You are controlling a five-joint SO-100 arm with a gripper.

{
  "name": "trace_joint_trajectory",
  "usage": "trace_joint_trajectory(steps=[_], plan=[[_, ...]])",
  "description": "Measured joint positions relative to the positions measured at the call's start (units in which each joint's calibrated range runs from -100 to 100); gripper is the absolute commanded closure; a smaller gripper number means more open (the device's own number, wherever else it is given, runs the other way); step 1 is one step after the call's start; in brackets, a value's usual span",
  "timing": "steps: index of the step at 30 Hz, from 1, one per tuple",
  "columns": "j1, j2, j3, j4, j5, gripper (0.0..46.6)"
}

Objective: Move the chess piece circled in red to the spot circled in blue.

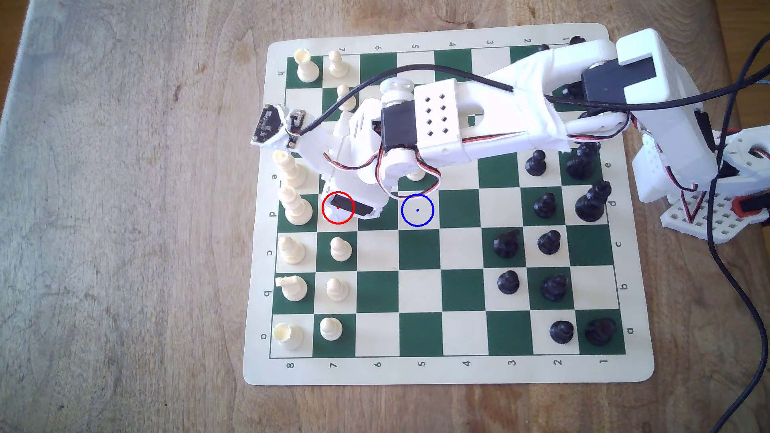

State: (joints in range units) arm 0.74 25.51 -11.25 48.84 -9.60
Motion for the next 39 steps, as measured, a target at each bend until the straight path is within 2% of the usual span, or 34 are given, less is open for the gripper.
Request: trace_joint_trajectory(steps=[2, 16, 24, 29, 35, 39], plan=[[0.00, 0.00, 0.00, 0.00, 0.00, 46.4], [-0.29, 0.00, 0.00, 0.08, -0.63, 46.4], [-0.29, -9.30, 0.63, 3.59, -0.63, 46.4], [-1.03, -18.10, 8.77, 3.51, -0.83, 46.4], [-1.70, -32.68, 27.47, 0.24, -0.88, 46.4], [-1.70, -38.29, 35.88, -1.59, -0.44, 46.4]])
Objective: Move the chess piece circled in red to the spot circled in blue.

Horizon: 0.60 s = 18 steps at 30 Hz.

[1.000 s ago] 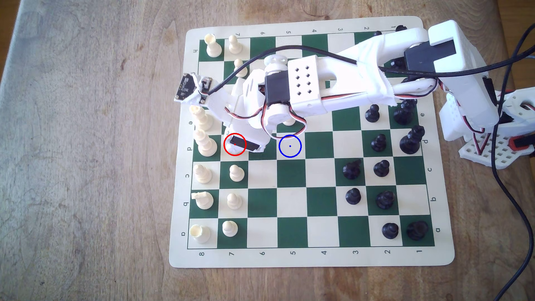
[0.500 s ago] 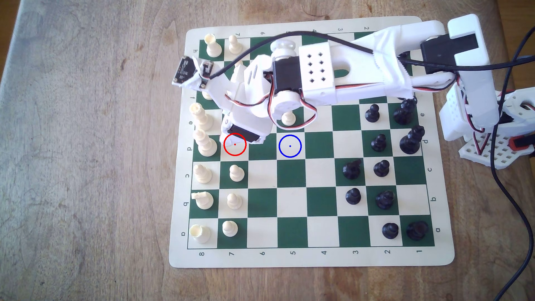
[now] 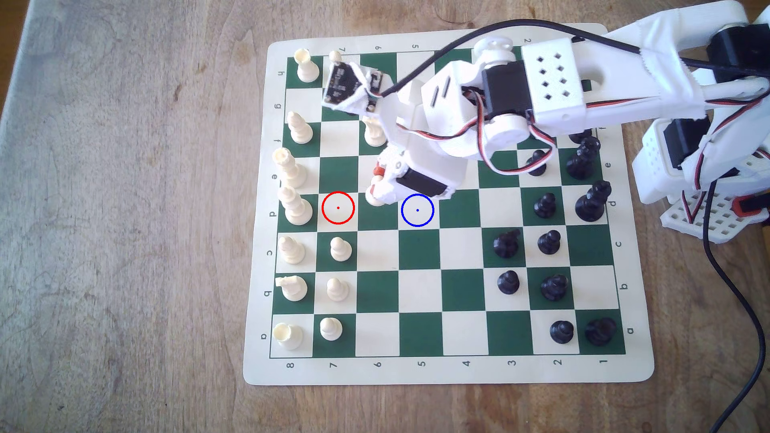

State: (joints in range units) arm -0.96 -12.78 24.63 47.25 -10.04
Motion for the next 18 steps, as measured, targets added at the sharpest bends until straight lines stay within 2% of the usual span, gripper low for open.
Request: trace_joint_trajectory(steps=[9, 18], plan=[[1.25, -4.52, 15.36, -4.78, 0.68, 46.4], [1.25, -4.52, 18.44, -9.16, 0.68, 46.4]])
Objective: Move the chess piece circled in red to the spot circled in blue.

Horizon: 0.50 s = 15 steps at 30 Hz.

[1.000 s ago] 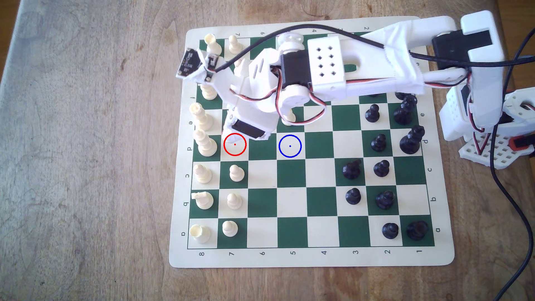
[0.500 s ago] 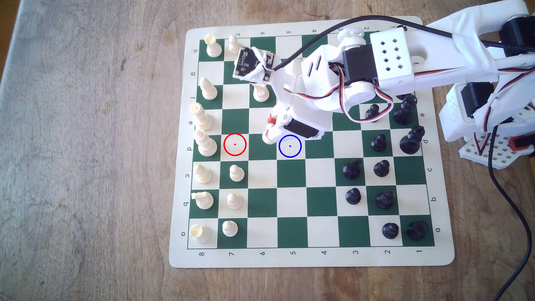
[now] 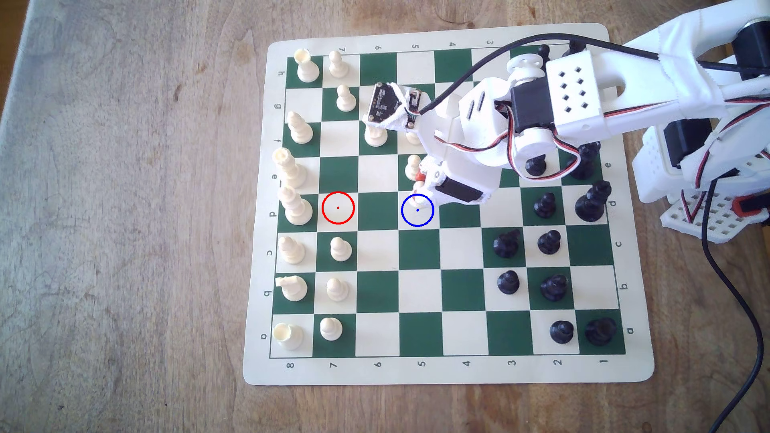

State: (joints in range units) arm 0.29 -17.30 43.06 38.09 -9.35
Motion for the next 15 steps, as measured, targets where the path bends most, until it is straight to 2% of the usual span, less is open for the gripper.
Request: trace_joint_trajectory(steps=[15], plan=[[-1.11, 4.69, 0.09, -3.19, 0.24, 46.4]])
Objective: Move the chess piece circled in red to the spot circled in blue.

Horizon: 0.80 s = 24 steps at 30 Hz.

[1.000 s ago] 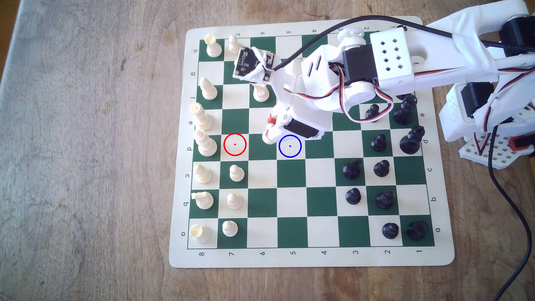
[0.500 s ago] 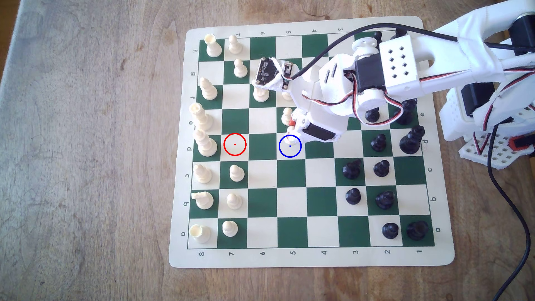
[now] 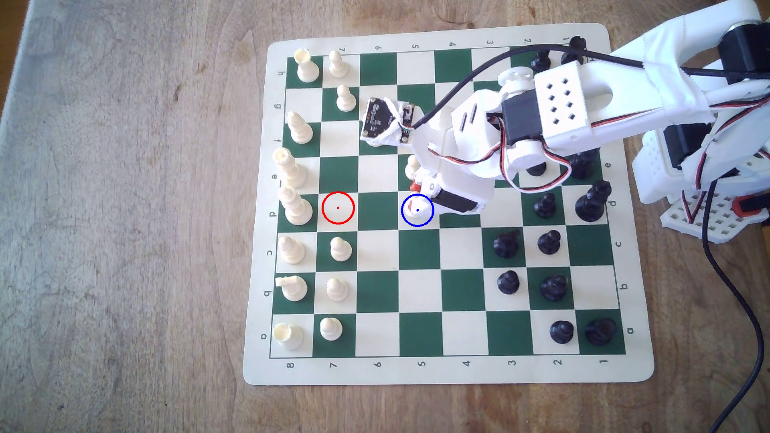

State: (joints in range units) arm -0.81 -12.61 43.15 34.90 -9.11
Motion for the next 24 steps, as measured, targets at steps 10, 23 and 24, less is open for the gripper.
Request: trace_joint_trajectory(steps=[10, 23, 24], plan=[[0.66, 2.60, 0.00, -1.12, 0.00, 46.4], [0.66, 3.85, -0.09, -2.07, 0.00, 40.9], [0.66, 3.85, -0.09, -2.07, 0.00, 39.8]])
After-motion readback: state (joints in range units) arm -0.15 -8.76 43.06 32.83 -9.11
